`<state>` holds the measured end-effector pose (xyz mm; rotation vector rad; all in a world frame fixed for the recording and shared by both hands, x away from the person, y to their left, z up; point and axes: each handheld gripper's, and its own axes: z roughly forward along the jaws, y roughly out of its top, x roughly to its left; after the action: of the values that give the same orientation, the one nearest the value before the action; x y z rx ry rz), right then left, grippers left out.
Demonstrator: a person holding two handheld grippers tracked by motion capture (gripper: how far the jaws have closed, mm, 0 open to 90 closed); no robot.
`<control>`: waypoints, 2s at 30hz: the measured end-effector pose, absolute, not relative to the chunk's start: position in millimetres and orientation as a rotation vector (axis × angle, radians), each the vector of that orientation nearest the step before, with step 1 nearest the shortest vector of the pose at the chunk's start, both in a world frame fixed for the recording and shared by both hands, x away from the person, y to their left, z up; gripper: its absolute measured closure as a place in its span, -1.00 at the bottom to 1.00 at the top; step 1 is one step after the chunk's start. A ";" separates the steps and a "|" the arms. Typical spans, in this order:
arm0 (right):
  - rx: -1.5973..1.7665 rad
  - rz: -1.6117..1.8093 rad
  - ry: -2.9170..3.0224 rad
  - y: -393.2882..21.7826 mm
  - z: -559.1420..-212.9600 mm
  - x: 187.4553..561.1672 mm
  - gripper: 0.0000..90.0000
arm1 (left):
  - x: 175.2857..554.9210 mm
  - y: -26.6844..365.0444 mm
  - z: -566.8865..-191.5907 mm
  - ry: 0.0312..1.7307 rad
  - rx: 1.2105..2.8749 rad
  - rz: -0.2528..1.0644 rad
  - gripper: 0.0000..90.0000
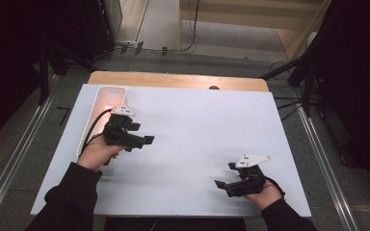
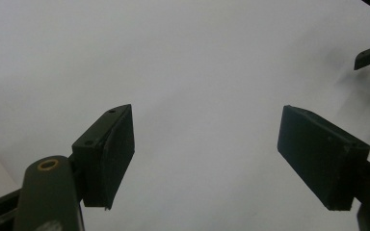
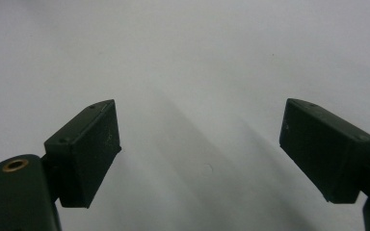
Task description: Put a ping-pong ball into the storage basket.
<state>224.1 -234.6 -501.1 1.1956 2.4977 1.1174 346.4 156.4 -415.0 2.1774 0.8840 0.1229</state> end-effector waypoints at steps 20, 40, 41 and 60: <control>1.202 1.116 2.504 -233.9 -501.2 223.6 -0.72 | 318.5 157.7 -422.9 0.838 2.161 0.133 -0.52; 1.196 1.112 2.498 -234.8 -501.1 223.9 -0.72 | 288.5 164.2 -433.0 0.721 2.169 0.151 -0.52; 1.195 1.113 2.498 -234.8 -501.1 223.9 -0.72 | 286.5 163.8 -433.9 0.714 2.170 0.148 -0.52; 1.201 1.109 2.502 -233.9 -501.5 223.5 -0.72 | 271.3 168.9 -452.4 0.665 2.188 0.108 -0.52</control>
<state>223.5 -233.9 -501.5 1.2006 2.5024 1.1086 271.3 168.9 -452.4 2.1877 0.6647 0.1083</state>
